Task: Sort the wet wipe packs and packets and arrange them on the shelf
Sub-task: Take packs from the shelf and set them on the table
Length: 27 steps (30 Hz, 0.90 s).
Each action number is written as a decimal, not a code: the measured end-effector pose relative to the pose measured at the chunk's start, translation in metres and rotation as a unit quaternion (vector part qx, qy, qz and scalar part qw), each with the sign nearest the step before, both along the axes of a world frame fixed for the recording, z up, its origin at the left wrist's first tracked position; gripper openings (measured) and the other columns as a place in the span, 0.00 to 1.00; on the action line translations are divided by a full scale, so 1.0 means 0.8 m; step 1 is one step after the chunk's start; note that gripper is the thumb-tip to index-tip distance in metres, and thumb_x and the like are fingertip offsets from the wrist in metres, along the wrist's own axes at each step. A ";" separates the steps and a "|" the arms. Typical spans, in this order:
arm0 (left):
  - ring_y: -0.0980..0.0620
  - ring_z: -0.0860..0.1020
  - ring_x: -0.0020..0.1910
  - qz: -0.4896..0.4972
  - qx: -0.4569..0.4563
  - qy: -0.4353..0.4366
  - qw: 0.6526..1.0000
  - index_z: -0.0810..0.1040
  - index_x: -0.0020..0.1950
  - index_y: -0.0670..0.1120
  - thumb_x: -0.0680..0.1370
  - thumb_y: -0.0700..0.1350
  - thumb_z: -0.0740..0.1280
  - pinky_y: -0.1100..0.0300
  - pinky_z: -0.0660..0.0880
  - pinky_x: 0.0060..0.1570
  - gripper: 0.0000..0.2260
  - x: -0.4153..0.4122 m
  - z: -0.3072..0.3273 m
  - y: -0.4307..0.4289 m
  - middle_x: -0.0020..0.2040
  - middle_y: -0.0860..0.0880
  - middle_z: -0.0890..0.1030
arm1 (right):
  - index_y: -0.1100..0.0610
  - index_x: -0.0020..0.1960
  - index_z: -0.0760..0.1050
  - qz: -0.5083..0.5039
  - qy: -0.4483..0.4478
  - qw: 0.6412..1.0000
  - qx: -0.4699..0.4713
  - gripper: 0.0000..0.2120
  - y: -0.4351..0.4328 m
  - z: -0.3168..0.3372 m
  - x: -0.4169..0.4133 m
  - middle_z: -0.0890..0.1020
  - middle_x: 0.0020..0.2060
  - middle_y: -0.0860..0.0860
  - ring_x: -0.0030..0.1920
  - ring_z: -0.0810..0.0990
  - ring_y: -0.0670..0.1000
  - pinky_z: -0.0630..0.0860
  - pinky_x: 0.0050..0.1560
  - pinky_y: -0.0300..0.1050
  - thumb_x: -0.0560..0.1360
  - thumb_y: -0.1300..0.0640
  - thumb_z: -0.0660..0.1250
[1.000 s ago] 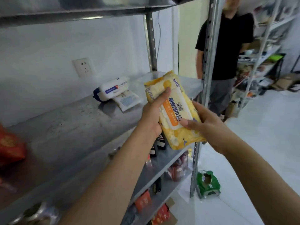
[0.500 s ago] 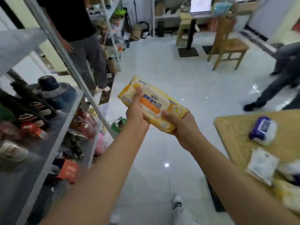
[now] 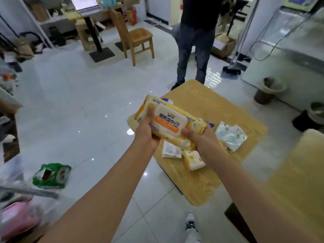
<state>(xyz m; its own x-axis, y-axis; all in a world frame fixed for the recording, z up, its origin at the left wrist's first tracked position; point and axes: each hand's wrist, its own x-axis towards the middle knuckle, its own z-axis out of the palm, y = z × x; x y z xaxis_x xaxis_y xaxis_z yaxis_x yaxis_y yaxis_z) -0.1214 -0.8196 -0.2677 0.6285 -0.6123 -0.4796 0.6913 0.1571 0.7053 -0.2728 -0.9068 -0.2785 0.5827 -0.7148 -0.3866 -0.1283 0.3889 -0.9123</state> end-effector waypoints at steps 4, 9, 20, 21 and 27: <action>0.41 0.83 0.54 -0.078 0.064 0.021 0.995 0.81 0.60 0.43 0.73 0.58 0.71 0.41 0.79 0.55 0.23 -0.050 -0.035 -0.088 0.54 0.42 0.85 | 0.52 0.61 0.73 -0.041 0.028 0.998 0.038 0.40 -0.079 -0.031 -0.069 0.86 0.51 0.53 0.51 0.86 0.58 0.79 0.56 0.64 0.54 0.45 0.84; 0.39 0.80 0.56 -0.166 0.121 0.078 0.976 0.81 0.58 0.41 0.77 0.51 0.70 0.39 0.75 0.61 0.16 -0.102 -0.081 -0.189 0.54 0.40 0.84 | 0.54 0.62 0.71 -0.128 0.044 0.988 0.080 0.23 -0.178 -0.069 -0.127 0.85 0.51 0.53 0.47 0.86 0.55 0.84 0.45 0.57 0.70 0.57 0.75; 0.44 0.83 0.47 -0.089 0.140 0.084 0.983 0.78 0.59 0.40 0.78 0.45 0.70 0.49 0.82 0.51 0.13 -0.087 -0.150 -0.378 0.54 0.40 0.83 | 0.53 0.62 0.68 -0.161 0.087 0.979 0.093 0.18 -0.356 -0.150 -0.085 0.83 0.54 0.52 0.50 0.85 0.56 0.83 0.47 0.60 0.76 0.57 0.71; 0.44 0.83 0.46 -0.062 0.141 0.084 0.984 0.77 0.61 0.39 0.78 0.45 0.70 0.49 0.82 0.49 0.15 -0.072 -0.155 -0.381 0.55 0.40 0.83 | 0.51 0.60 0.69 -0.143 0.088 0.982 0.089 0.17 -0.365 -0.156 -0.065 0.83 0.55 0.52 0.50 0.85 0.56 0.82 0.49 0.61 0.76 0.56 0.72; 0.42 0.76 0.65 -0.070 0.222 0.076 0.970 0.69 0.72 0.36 0.82 0.37 0.63 0.54 0.74 0.62 0.18 -0.002 -0.195 -0.376 0.67 0.37 0.75 | 0.51 0.72 0.64 -0.036 0.189 0.981 -0.006 0.33 -0.396 -0.208 0.018 0.78 0.60 0.52 0.57 0.80 0.57 0.80 0.54 0.55 0.72 0.59 0.75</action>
